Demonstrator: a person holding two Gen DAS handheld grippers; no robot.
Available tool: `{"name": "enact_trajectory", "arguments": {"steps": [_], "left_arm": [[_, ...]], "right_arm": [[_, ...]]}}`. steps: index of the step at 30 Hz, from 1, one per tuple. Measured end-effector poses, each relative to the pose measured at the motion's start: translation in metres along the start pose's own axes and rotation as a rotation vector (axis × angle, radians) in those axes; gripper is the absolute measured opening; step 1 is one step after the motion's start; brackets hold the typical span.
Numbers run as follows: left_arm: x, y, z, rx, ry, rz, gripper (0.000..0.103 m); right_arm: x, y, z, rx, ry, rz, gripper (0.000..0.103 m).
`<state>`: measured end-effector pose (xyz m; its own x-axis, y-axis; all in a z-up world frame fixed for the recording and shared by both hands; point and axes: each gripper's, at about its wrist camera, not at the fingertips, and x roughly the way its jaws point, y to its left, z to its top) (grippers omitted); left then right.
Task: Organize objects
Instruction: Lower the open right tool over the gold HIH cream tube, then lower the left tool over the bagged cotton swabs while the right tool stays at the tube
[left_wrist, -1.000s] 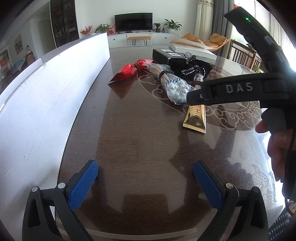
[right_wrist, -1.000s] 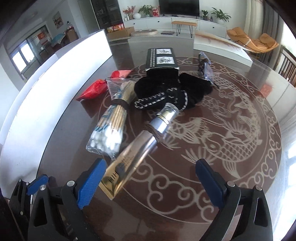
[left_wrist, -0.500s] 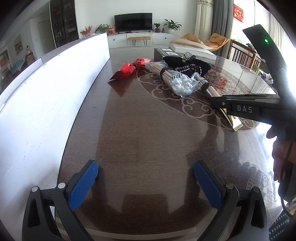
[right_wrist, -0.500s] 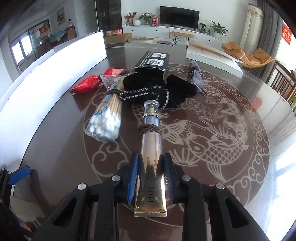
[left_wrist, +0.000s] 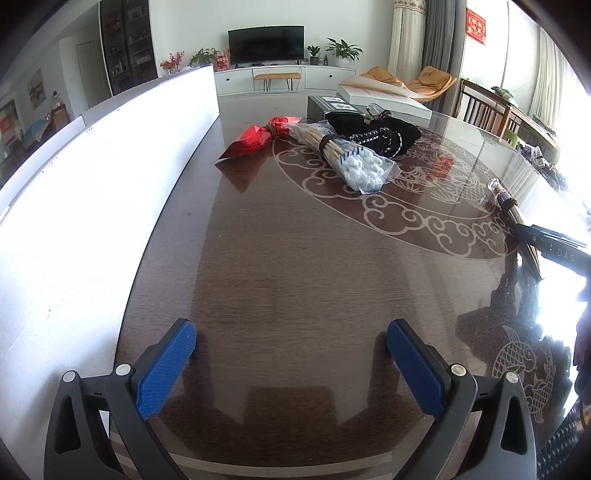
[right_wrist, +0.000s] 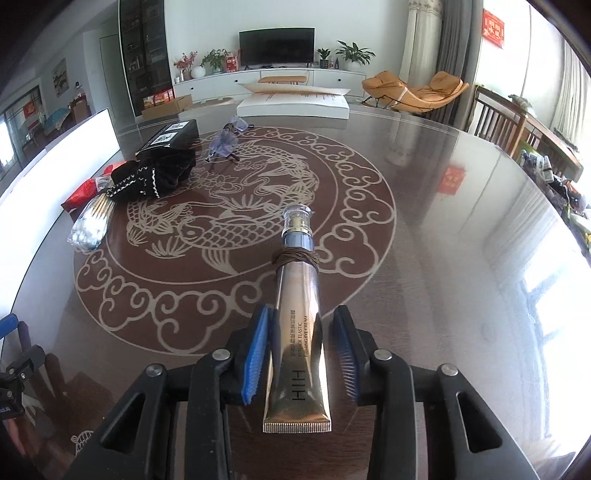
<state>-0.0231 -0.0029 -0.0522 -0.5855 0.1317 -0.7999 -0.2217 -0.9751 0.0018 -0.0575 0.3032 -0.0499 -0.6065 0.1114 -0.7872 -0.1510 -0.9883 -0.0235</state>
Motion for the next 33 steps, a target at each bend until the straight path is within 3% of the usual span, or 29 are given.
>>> {"name": "enact_trajectory", "arguments": {"steps": [1,2,8,17,20,24,31,33], "left_arm": [[0.0,0.0,0.0,0.0,0.0,0.0,0.103],[0.0,0.0,0.0,0.0,0.0,0.0,0.103],[0.0,0.0,0.0,0.0,0.0,0.0,0.103],[0.002,-0.002,0.002,-0.011,0.004,0.009,0.103],[0.008,-0.006,0.009,-0.085,0.011,0.058,0.103],[0.028,-0.024,0.037,-0.144,0.033,0.099,0.103],[0.07,-0.07,0.097,-0.024,0.09,0.015,0.103],[0.081,-0.07,0.112,-0.033,0.107,0.021,0.103]], "right_arm": [[0.001,-0.003,-0.001,0.012,0.004,-0.001,0.073],[0.003,-0.005,-0.001,0.022,0.011,0.004,0.082],[0.007,0.0,-0.002,-0.007,0.029,0.013,0.094],[0.011,0.0,-0.001,0.003,0.04,0.003,0.1],[0.012,0.0,0.0,0.004,0.041,0.004,0.1],[0.012,0.0,-0.001,0.005,0.041,0.005,0.101],[0.013,0.0,0.0,0.005,0.041,0.004,0.101],[0.013,0.0,0.0,0.005,0.041,0.004,0.101]]}}
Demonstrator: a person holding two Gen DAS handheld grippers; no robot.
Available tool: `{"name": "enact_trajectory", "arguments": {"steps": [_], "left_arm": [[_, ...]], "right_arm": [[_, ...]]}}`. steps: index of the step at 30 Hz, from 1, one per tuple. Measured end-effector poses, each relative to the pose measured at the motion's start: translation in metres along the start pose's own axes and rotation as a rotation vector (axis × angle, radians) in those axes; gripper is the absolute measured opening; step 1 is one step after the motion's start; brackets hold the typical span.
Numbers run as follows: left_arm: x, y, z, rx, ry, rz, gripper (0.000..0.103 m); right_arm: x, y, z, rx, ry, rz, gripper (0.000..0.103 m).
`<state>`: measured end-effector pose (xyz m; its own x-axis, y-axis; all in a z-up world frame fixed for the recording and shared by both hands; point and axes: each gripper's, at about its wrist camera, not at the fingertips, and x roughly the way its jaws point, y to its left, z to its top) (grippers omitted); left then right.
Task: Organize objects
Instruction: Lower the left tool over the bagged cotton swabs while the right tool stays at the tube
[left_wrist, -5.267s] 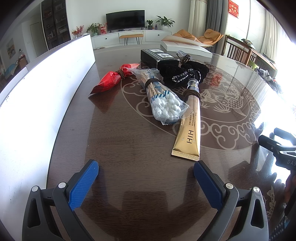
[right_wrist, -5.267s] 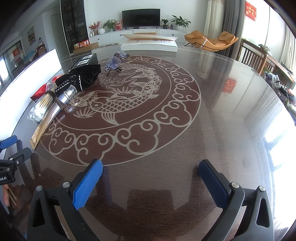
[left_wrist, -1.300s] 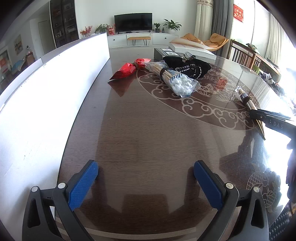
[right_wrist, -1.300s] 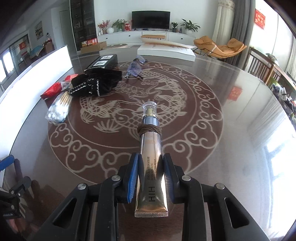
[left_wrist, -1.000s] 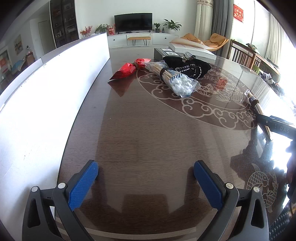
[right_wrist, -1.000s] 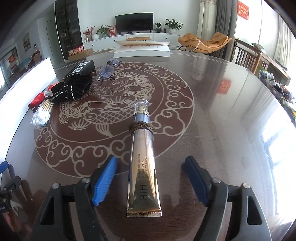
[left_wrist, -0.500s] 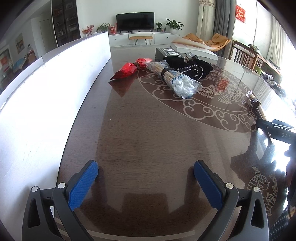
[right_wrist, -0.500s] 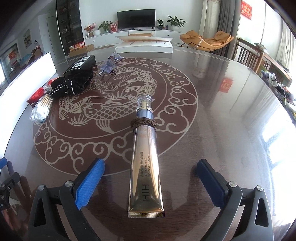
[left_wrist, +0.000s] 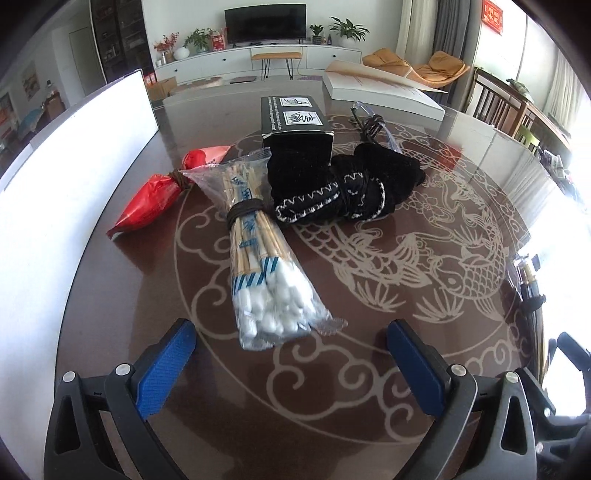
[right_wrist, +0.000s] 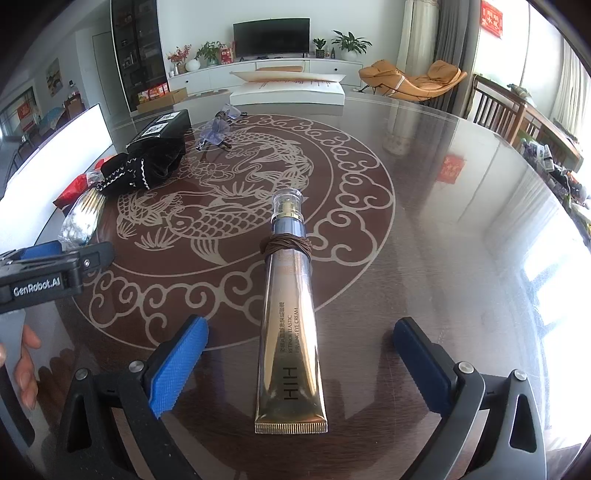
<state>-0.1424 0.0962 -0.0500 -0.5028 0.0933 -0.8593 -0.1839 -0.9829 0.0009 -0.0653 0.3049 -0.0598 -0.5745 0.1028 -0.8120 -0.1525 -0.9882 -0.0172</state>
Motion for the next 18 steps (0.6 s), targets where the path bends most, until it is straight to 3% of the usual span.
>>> {"name": "enact_trajectory", "arguments": {"steps": [4,9,11,12,13,15,18], "left_arm": [[0.016,0.005,0.029,-0.031,0.023,0.019,0.103],[0.024,0.012,0.045,0.003,0.041,0.002,0.103],[0.017,0.017,0.043,0.007,0.0,0.002,0.082],[0.014,0.02,0.041,0.007,-0.018,0.001,0.064],[0.01,0.022,0.038,0.008,-0.027,-0.002,0.053],[0.004,0.023,0.03,0.029,-0.043,-0.013,0.037],[-0.01,0.027,0.005,0.039,-0.063,-0.031,0.032]], "right_arm": [[0.0,0.0,0.0,0.0,0.0,0.0,0.101],[0.0,0.0,0.0,0.0,0.0,0.0,0.101],[0.0,-0.001,0.0,0.0,0.0,0.0,0.101],[0.0,0.0,0.0,0.0,0.0,0.0,0.101],[0.0,-0.001,0.0,0.0,0.0,0.0,0.101],[0.0,-0.001,0.0,0.0,0.0,0.0,0.101],[0.0,-0.001,0.0,0.0,0.0,0.0,0.101]]}}
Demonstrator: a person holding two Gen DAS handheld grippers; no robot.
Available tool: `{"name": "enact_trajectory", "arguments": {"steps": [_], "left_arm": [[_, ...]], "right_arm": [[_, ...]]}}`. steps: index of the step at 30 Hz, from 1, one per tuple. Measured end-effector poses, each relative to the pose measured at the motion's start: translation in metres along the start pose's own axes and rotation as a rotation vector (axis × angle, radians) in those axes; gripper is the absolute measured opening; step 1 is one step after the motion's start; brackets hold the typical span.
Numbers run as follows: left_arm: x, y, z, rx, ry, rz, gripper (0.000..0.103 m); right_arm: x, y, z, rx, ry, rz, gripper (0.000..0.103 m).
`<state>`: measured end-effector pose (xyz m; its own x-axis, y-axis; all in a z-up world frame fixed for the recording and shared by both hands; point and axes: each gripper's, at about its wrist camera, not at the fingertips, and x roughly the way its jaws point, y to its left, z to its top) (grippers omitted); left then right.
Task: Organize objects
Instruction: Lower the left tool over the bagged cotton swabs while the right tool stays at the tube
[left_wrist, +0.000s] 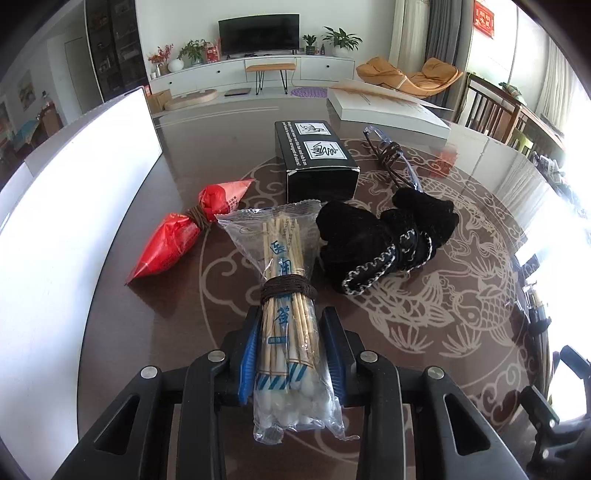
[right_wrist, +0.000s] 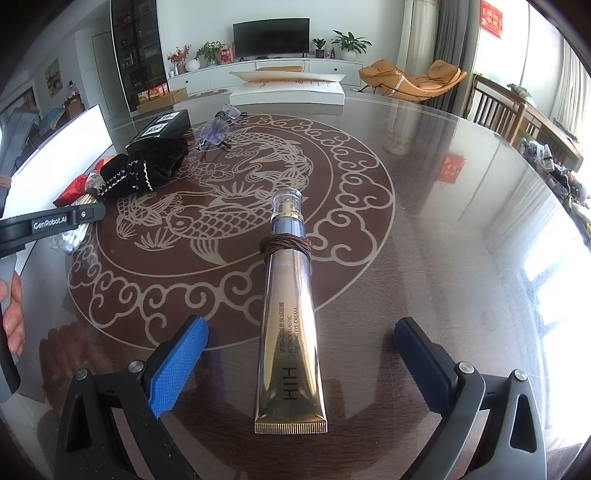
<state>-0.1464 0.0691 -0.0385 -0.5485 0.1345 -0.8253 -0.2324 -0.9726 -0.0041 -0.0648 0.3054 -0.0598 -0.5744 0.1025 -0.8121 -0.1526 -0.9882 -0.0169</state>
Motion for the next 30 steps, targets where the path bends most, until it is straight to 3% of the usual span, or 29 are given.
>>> {"name": "enact_trajectory", "arguments": {"steps": [7,11,12,13,15,18,30], "left_arm": [[-0.05,-0.004,-0.076,0.026,-0.05,-0.013,0.032],[-0.061,-0.007,-0.093,0.018,-0.057,0.02,0.037],[-0.059,-0.008,-0.091,0.016,-0.058,0.041,0.048],[-0.056,-0.007,-0.088,0.009,-0.055,0.069,0.068],[-0.047,0.001,-0.082,-0.018,-0.035,0.071,0.092],[-0.042,0.011,-0.083,-0.054,-0.02,0.052,0.102],[-0.041,0.009,-0.084,-0.046,-0.018,0.042,0.103]], "right_arm": [[0.0,0.0,0.0,0.0,0.0,0.0,0.102],[0.0,0.0,0.0,0.0,0.0,0.0,0.102],[0.0,0.0,0.0,0.0,0.0,0.0,0.102],[0.0,-0.001,0.0,0.0,0.0,0.0,0.102],[0.0,0.0,0.0,0.001,0.001,-0.002,0.103],[0.0,0.0,-0.001,0.003,0.001,-0.003,0.103],[0.0,0.0,-0.001,0.004,0.002,-0.003,0.103]]}}
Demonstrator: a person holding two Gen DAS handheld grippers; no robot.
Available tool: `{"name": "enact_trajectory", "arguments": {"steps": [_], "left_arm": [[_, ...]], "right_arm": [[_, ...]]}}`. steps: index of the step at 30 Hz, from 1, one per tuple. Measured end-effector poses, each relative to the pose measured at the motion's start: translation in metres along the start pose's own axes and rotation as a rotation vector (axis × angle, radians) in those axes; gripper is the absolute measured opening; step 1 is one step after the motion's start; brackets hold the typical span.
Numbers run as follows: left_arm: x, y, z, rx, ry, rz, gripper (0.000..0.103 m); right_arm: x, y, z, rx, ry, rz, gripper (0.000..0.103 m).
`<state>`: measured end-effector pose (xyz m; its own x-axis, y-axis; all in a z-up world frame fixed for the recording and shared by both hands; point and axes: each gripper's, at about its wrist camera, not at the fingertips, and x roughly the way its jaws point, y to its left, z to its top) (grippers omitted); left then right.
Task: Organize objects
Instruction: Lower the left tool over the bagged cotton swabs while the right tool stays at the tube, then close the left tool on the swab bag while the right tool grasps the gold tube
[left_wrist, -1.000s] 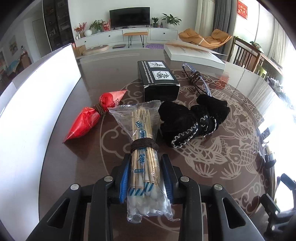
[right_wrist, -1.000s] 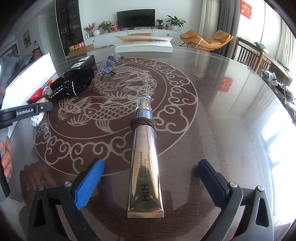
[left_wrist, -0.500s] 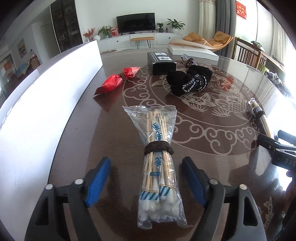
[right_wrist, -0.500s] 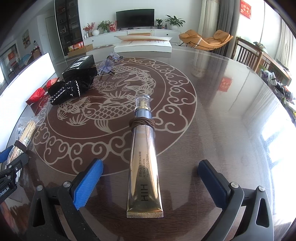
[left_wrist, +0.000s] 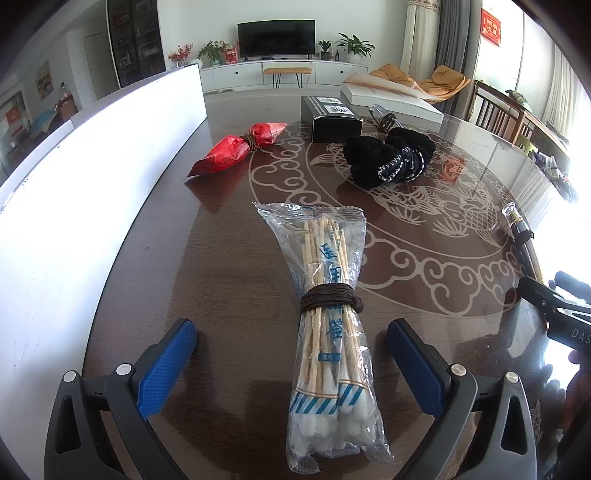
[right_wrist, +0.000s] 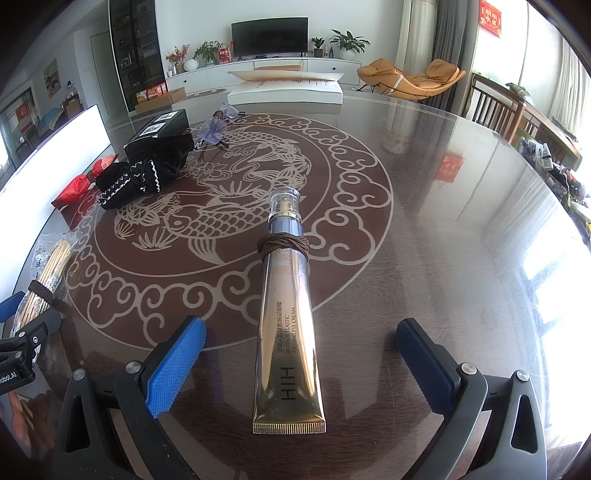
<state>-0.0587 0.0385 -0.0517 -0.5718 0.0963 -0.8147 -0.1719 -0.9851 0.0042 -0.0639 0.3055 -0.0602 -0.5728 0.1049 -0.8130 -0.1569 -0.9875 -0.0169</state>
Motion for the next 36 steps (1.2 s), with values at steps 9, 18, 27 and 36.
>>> {"name": "enact_trajectory", "arguments": {"steps": [9,18,27,36], "left_arm": [[0.0,0.0,0.0,0.0,0.0,0.0,0.103],[0.001,0.0,0.0,0.0,0.0,0.0,0.103],[0.002,0.0,0.003,0.02,0.026,-0.016,0.103],[-0.009,0.002,0.005,0.083,-0.002,-0.066,0.044]], "right_arm": [[0.0,0.0,0.0,0.0,0.0,0.0,0.103],[0.0,0.0,0.0,0.0,0.0,0.0,0.103],[-0.001,-0.002,0.0,0.011,0.0,0.009,0.103],[0.003,-0.006,0.027,-0.025,0.133,0.087,0.064]]}}
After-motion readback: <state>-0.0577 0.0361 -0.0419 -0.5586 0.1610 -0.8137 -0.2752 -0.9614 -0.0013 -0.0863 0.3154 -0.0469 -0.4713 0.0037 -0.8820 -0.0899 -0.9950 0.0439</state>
